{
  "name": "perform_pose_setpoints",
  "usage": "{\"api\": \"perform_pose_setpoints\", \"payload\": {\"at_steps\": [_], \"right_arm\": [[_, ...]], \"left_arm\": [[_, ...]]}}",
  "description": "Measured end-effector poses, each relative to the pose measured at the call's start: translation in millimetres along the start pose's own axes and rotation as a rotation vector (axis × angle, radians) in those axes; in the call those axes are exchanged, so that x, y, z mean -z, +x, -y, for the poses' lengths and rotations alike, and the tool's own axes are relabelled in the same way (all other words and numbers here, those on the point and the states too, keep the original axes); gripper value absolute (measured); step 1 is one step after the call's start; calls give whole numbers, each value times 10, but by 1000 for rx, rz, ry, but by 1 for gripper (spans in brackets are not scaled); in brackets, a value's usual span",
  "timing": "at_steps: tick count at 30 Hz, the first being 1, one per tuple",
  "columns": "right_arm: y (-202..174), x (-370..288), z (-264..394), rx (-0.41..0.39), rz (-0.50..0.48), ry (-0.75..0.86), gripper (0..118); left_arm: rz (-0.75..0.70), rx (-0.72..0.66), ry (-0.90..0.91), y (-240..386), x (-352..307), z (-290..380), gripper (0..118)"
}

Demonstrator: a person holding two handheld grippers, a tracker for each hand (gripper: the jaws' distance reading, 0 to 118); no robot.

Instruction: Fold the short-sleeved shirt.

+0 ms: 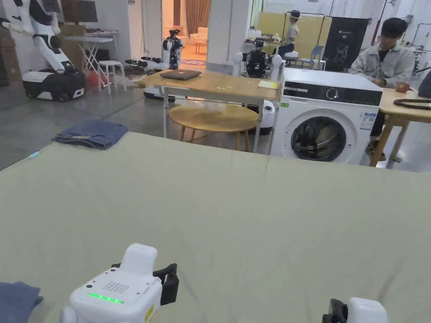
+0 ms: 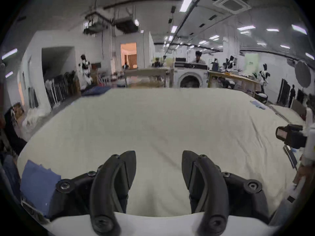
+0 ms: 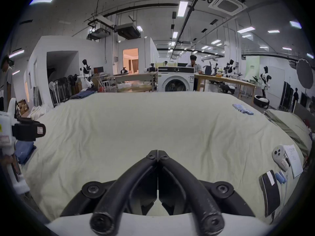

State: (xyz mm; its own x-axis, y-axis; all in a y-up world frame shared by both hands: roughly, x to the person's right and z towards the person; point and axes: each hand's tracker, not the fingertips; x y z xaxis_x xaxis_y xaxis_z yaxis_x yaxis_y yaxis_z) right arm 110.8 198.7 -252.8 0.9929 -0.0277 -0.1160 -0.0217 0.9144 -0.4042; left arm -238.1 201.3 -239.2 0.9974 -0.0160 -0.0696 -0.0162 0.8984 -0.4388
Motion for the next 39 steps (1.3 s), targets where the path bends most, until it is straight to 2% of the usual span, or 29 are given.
{"api": "perform_pose_setpoints", "payload": {"at_steps": [3, 4, 6, 7, 10, 12, 17, 20, 28, 32, 33, 34, 37, 38, 39], "right_arm": [[30, -37, -80, 8, 15, 48, 0], [41, -46, -107, 14, 14, 59, 0], [45, -63, -152, 19, 24, 92, 0], [45, -74, -165, 18, 27, 108, 0], [48, -99, -200, 29, 18, 147, 0], [31, -126, -214, 30, 27, 168, 0], [-30, -160, -205, 11, 31, 206, 0], [-61, -185, -184, -2, 22, 215, 0], [-72, -170, -154, 21, 22, 213, 0], [-82, -168, -135, 5, 33, 219, 0], [-87, -166, -132, 7, 37, 221, 0], [-87, -167, -127, 8, 39, 224, 6], [-88, -167, -128, 3, 43, 231, 55], [-97, -170, -127, -1, 51, 234, 72], [-103, -173, -125, -7, 56, 239, 81]], "left_arm": [[8, 4, 75, 209, -17, -12, 45], [-5, 18, 110, 270, -39, -10, 40], [-54, 40, 164, 377, -89, -11, 19], [-52, 27, 180, 455, -159, -55, 12], [-44, -9, 251, 507, -265, -83, 2], [-93, -22, 285, 555, -349, -133, 0], [-77, -84, 303, 494, -423, -179, 0], [-81, -87, 308, 461, -419, -169, 0], [-70, -80, 295, 413, -430, -125, 0], [-66, -81, 289, 396, -402, -128, 4], [-60, -87, 289, 392, -398, -129, 13], [-54, -93, 284, 387, -388, -138, 22], [-56, -105, 282, 369, -368, -135, 43], [-64, -109, 282, 369, -361, -138, 56], [-66, -111, 283, 368, -377, -131, 66]]}}
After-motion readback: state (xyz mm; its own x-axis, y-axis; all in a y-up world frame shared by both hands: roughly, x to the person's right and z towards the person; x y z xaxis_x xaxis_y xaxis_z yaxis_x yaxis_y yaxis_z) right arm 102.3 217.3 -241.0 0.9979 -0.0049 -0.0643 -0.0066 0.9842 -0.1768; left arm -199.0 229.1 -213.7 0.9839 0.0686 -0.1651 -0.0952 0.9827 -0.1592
